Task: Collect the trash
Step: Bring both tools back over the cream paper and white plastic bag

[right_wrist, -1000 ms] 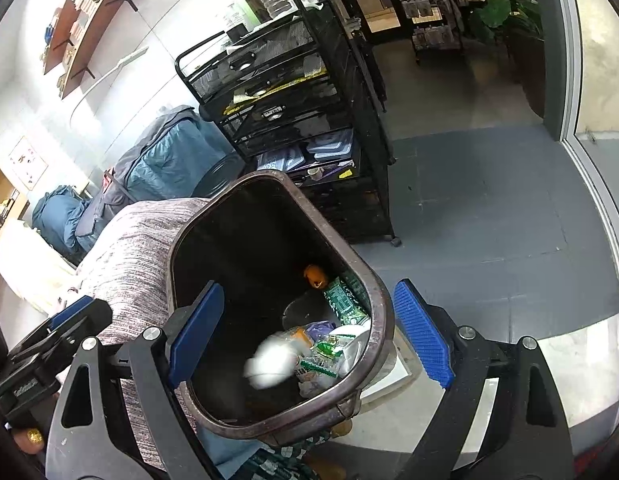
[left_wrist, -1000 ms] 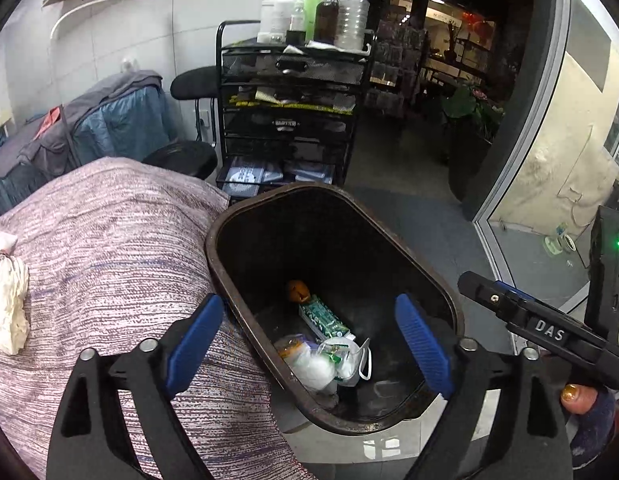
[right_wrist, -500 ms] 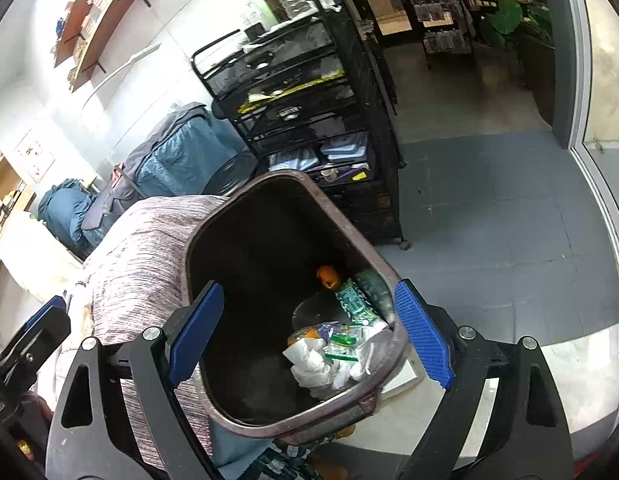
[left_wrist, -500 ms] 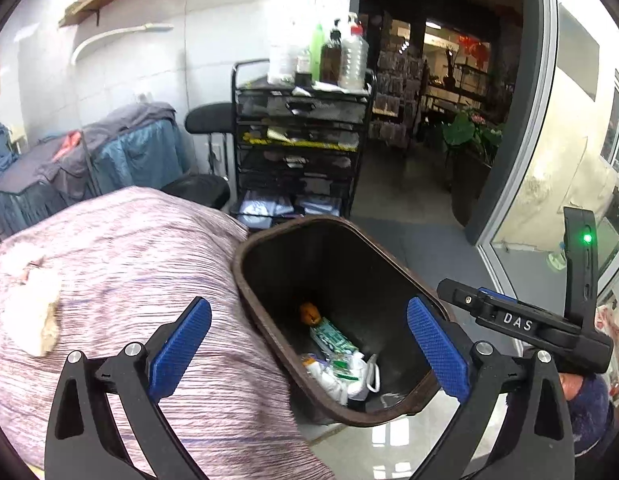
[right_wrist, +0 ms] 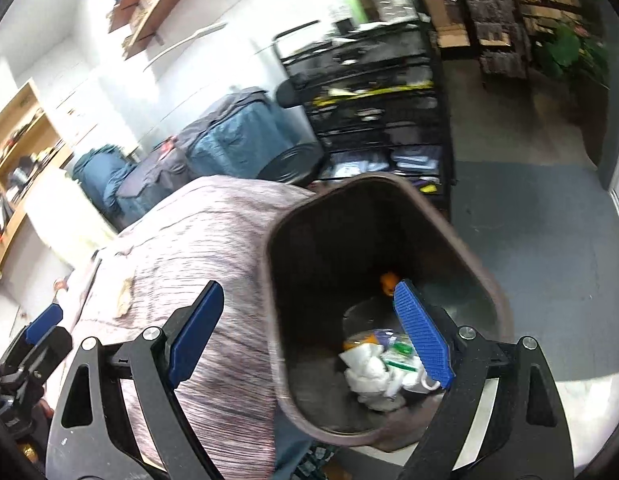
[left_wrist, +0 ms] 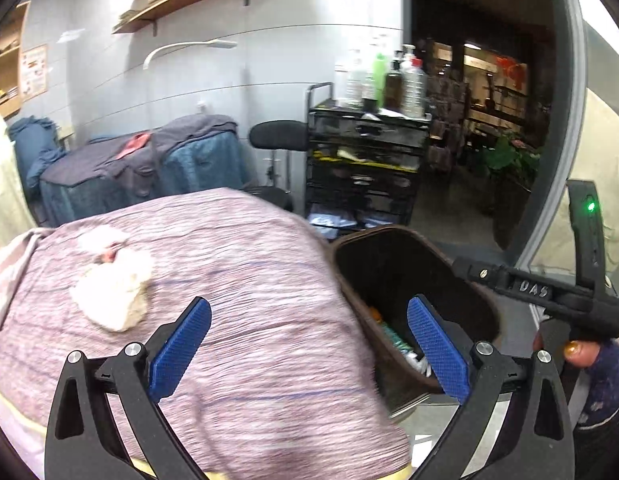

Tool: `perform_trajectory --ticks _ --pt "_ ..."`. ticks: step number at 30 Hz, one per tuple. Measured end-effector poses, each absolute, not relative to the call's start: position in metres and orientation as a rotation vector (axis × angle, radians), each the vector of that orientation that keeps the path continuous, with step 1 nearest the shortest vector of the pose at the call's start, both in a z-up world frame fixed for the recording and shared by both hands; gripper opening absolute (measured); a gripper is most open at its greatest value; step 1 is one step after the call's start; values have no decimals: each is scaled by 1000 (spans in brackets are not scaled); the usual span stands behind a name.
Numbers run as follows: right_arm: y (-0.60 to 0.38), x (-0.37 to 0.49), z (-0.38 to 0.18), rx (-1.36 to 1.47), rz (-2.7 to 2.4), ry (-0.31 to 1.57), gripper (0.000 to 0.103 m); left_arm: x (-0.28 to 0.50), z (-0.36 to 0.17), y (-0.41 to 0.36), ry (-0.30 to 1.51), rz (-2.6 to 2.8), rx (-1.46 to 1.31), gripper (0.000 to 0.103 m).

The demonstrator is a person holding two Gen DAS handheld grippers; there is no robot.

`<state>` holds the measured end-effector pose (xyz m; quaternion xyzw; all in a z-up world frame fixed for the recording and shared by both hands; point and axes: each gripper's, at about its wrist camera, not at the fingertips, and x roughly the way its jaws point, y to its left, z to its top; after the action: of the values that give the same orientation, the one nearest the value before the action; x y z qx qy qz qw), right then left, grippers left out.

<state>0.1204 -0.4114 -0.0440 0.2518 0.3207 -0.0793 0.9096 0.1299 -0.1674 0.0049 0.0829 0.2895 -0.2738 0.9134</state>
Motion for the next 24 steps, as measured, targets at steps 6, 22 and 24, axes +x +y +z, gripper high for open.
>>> perform_trajectory --ticks 6,22,24 --pt "-360 152 -31 449 -33 673 86 139 3 -123 606 -461 153 97" --pt "-235 231 -11 310 270 722 86 175 -20 7 700 -211 63 97" --pt "-222 245 -14 299 294 746 86 180 -23 18 714 -193 60 97"
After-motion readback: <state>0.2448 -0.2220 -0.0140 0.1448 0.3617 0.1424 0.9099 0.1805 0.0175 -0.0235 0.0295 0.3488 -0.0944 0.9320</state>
